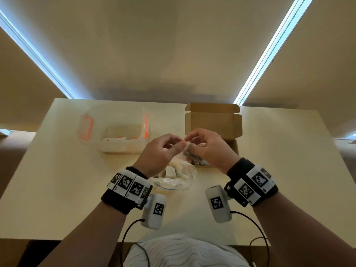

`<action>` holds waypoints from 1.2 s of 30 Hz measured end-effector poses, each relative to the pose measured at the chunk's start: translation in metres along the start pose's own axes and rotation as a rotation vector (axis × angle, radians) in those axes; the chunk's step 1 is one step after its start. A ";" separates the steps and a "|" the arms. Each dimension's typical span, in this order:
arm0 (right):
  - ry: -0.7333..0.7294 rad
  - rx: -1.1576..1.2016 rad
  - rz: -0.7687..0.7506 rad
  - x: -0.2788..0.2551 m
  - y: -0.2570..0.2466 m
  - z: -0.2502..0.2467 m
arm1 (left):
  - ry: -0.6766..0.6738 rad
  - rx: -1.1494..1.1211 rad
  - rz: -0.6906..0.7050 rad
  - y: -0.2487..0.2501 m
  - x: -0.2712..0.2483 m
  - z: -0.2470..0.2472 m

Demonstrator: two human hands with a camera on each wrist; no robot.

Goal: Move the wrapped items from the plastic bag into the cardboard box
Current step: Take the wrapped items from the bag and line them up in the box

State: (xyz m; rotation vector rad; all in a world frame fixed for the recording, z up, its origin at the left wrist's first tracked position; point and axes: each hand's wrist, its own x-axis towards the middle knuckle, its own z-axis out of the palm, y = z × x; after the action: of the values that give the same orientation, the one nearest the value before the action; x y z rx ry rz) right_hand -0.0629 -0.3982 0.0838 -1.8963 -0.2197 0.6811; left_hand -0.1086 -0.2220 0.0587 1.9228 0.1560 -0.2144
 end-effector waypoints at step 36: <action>0.224 0.085 -0.388 0.004 0.010 -0.014 | -0.200 -0.471 0.000 0.024 -0.016 0.008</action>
State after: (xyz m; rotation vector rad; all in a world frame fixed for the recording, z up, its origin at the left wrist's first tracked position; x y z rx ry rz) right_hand -0.0534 -0.4116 0.0771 -1.7635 -0.3955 0.2117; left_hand -0.1200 -0.2386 0.0818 1.4246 0.0648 -0.3364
